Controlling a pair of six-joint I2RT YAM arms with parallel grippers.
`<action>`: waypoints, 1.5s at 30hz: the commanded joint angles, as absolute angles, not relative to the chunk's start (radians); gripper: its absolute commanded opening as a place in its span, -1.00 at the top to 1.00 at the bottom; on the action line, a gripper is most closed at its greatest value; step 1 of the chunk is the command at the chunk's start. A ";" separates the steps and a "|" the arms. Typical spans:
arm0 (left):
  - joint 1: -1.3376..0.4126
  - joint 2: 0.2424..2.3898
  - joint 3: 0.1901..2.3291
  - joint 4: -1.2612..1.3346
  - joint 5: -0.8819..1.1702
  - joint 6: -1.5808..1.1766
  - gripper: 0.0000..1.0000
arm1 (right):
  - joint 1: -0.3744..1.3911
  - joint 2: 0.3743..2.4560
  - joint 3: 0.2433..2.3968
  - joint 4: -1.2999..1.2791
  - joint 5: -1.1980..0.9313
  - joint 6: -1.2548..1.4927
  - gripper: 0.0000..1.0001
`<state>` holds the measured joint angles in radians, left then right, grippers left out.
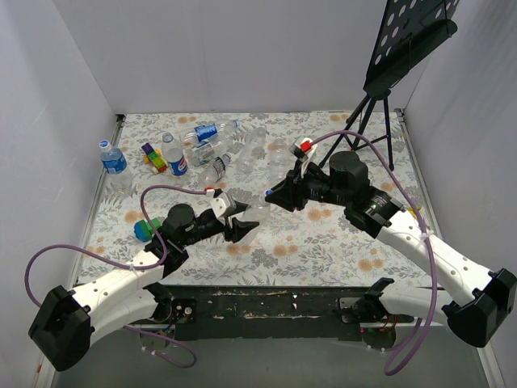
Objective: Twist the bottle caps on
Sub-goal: Screw the bottle cap onto the plastic bottle.
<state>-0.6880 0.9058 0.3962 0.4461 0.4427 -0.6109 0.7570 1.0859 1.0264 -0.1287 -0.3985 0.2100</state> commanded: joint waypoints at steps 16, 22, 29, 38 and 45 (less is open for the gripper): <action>-0.681 0.884 0.357 0.661 0.377 -0.627 0.10 | 0.896 1.206 1.137 -0.342 -0.207 0.291 0.97; -0.683 0.867 0.331 0.710 0.290 -0.618 0.14 | 0.945 1.223 1.140 -0.356 -0.030 0.468 0.97; -0.683 0.842 0.327 0.681 0.222 -0.574 0.14 | 1.031 1.198 1.108 -0.230 0.153 0.548 0.80; -0.683 0.825 0.391 0.526 0.262 -0.574 0.15 | 0.983 1.072 1.296 -0.369 0.056 0.295 -0.61; -0.681 0.870 0.469 0.342 0.509 -0.546 0.11 | 0.891 1.075 1.474 -0.659 -0.339 -0.104 -0.72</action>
<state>-0.6834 0.8478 0.4023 0.4671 0.3325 -0.5789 0.9356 1.0775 1.3674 -0.4583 -0.0357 0.1730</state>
